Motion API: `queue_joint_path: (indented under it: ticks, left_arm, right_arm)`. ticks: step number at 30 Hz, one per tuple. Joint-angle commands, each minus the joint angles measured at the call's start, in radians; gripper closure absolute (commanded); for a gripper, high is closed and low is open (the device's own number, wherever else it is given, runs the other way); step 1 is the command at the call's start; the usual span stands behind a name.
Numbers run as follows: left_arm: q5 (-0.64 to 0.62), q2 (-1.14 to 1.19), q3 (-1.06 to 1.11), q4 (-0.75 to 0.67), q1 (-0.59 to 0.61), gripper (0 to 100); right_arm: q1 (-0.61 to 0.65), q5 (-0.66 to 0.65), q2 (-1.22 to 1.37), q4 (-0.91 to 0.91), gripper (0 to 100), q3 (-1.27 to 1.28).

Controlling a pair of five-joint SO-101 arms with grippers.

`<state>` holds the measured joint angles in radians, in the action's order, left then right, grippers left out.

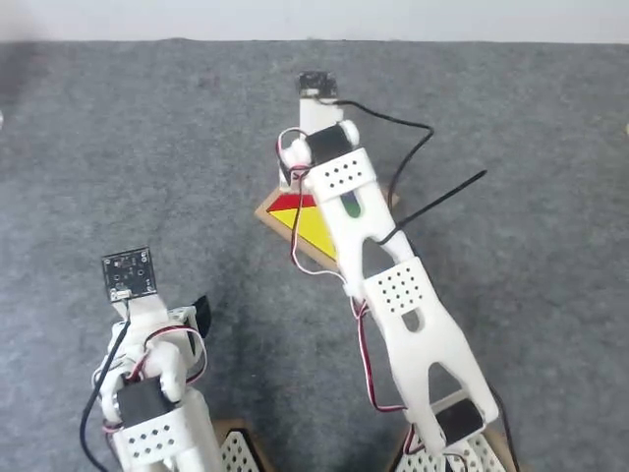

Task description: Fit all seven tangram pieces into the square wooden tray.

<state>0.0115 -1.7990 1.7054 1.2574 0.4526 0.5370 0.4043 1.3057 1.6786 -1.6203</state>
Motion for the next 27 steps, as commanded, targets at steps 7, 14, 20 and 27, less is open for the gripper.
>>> queue_joint_path:
  ticks: [7, 14, 20, 27]
  left_arm:
    - [-0.008, -0.02, -0.022, 0.005, 0.005, 73]
    - [-0.008, -0.02, -0.022, 0.005, 0.005, 73]
    - [-0.008, -0.02, -0.022, 0.005, 0.005, 73]
    - [-0.008, -0.02, -0.022, 0.005, 0.005, 73]
  right_arm:
    - [-0.044, -0.012, 0.001, -0.028, 81.5, -0.052]
    - [-0.088, -0.014, 0.088, 0.001, 81.5, -0.058]
    - [-0.082, -0.012, 0.073, 0.104, 81.5, -0.061]
    - [-0.077, -0.015, 0.073, 0.094, 81.5, -0.061]
